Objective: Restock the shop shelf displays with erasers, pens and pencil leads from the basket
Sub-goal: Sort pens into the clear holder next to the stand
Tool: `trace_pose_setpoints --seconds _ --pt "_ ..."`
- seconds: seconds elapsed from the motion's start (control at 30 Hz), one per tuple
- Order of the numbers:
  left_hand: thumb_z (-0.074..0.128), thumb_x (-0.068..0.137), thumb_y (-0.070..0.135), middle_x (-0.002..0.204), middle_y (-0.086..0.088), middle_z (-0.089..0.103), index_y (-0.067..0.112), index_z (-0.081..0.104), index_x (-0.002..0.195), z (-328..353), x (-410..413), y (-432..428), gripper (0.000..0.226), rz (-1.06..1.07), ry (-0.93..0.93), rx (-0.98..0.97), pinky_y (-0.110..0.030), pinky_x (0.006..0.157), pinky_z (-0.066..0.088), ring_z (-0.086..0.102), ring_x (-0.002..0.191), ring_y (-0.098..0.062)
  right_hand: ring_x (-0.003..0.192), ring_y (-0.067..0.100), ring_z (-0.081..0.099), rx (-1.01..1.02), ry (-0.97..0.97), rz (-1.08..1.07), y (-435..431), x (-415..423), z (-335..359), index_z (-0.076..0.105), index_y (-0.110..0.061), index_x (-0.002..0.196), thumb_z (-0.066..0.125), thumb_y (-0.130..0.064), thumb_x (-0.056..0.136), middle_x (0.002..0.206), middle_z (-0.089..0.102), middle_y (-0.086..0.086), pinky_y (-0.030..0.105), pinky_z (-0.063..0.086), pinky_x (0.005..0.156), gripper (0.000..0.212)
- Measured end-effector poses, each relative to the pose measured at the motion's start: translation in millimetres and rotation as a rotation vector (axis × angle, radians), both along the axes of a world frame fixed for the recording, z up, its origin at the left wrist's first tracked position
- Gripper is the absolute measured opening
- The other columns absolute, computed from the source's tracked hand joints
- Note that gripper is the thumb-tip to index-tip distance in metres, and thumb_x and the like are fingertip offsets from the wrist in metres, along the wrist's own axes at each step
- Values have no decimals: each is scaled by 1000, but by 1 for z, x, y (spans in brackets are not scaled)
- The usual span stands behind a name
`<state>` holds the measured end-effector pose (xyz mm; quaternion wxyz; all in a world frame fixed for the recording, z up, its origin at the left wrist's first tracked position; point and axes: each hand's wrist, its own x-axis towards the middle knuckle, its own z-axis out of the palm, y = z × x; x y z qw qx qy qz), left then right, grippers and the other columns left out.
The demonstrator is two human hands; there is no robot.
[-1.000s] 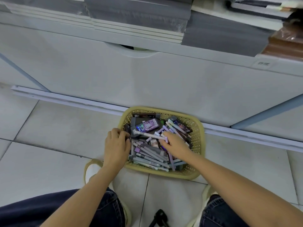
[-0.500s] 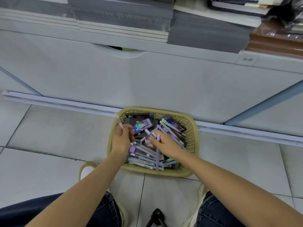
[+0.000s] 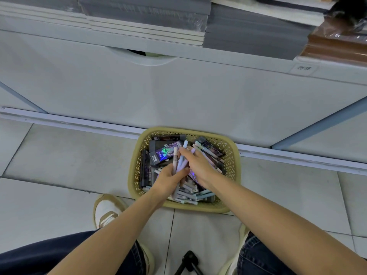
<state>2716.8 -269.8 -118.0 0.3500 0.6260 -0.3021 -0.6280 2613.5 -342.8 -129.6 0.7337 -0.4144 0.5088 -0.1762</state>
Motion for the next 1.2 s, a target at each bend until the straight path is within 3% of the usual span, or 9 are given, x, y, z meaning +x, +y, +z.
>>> trace_pose_setpoints --seconds 0.1,0.17,0.27,0.37,0.6,0.8,0.97,1.1,1.2 --pt "54 99 17 60 -1 46 10 47 86 -5 7 1 17 -40 -38 28 -22 51 39 42 50 -11 98 0 61 -170 50 153 -6 -15 -2 65 -37 97 48 -47 97 102 67 -13 17 47 83 19" --pt "49 101 16 58 0 41 11 41 86 -8 12 0 18 19 2 54 -25 48 36 37 48 -14 97 -1 59 -291 127 152 -13 -26 -7 64 -39 105 46 -52 96 101 64 -18 20 47 89 24" --pt "47 103 24 55 4 38 13 38 85 -10 18 1 23 48 -10 79 -23 42 31 32 45 -12 88 6 57 -544 516 179 -25 -51 -25 61 -19 115 57 -38 94 102 62 -8 26 47 82 28" --pt "47 103 30 55 5 39 15 39 84 -14 20 2 25 16 -35 89 -22 41 32 32 44 -10 81 9 52 -605 771 404 -18 -68 -43 56 -18 113 71 -32 85 94 54 -8 24 41 69 35" --pt "48 102 28 58 4 42 15 42 87 -23 20 3 21 24 -22 129 -25 47 36 37 47 -12 93 16 57 -772 880 531 -3 -63 -55 54 -17 112 73 -37 82 107 58 -2 25 39 67 41" --pt "46 103 25 58 4 44 6 50 116 -22 21 4 23 24 -49 125 -26 48 39 41 47 -12 87 21 59 -856 945 639 -3 -66 -51 50 -13 109 65 -37 88 103 59 4 31 49 65 36" --pt "46 103 25 63 -1 43 12 46 93 -21 21 5 17 11 -61 126 -26 49 40 40 47 -12 82 18 62 -808 902 594 -5 -75 -50 57 -16 98 65 -32 90 95 66 1 30 49 66 19" --pt "46 103 25 61 0 43 10 49 103 -20 21 5 15 28 -63 129 -26 49 39 39 46 -11 86 12 59 -909 962 524 -10 -88 -46 57 -20 108 62 -25 91 106 61 -4 17 34 56 18" --pt "46 103 25 61 1 42 11 49 105 -19 20 5 14 38 -60 128 -26 49 38 39 47 -11 89 11 61 -952 908 547 -9 -87 -44 62 -23 103 65 -29 89 103 62 -6 15 36 59 15"
